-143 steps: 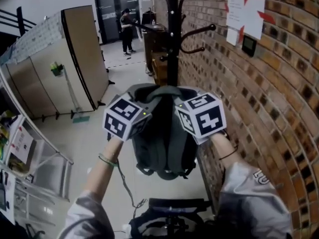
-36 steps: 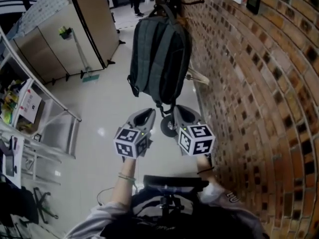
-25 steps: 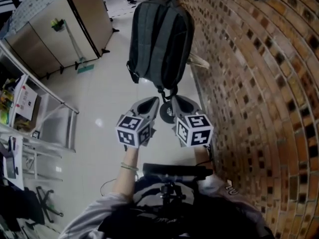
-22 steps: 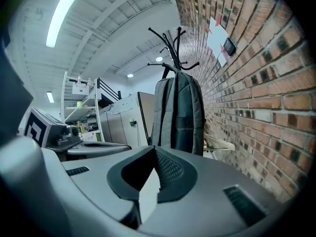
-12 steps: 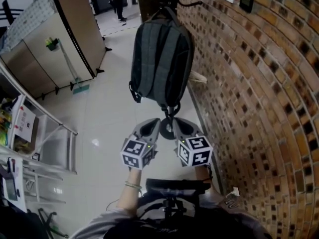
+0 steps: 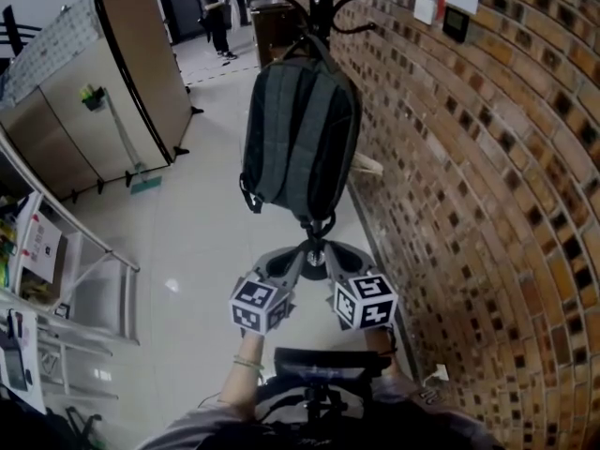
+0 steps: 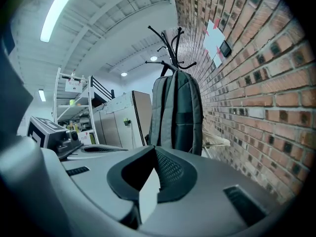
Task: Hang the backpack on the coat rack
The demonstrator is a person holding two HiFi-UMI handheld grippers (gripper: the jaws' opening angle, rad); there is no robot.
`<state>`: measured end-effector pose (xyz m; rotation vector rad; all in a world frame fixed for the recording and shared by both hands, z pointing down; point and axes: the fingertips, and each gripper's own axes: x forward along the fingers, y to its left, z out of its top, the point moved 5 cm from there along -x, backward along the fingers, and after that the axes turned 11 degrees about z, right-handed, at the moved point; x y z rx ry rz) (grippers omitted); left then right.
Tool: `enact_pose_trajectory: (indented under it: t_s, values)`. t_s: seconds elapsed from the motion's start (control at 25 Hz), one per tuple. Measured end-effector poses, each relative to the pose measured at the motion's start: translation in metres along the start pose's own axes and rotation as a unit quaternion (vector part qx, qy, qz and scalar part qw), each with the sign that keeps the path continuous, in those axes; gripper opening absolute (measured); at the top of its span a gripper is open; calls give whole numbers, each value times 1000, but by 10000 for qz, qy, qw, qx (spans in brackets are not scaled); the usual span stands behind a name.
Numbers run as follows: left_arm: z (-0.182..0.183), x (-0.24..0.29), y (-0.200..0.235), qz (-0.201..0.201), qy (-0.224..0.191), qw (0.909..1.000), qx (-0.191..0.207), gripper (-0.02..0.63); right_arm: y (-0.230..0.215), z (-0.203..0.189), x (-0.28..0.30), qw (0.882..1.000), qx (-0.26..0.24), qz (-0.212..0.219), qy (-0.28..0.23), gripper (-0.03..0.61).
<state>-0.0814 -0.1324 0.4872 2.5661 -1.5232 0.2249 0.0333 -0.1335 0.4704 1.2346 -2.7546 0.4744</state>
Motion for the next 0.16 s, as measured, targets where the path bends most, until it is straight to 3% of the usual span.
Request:
enact_pose_trajectory:
  t_s: [0.16]
  values:
    - [-11, 0, -1, -118, 199, 9996, -148, 2, 1, -6, -1, 9999, 43, -3, 105, 11]
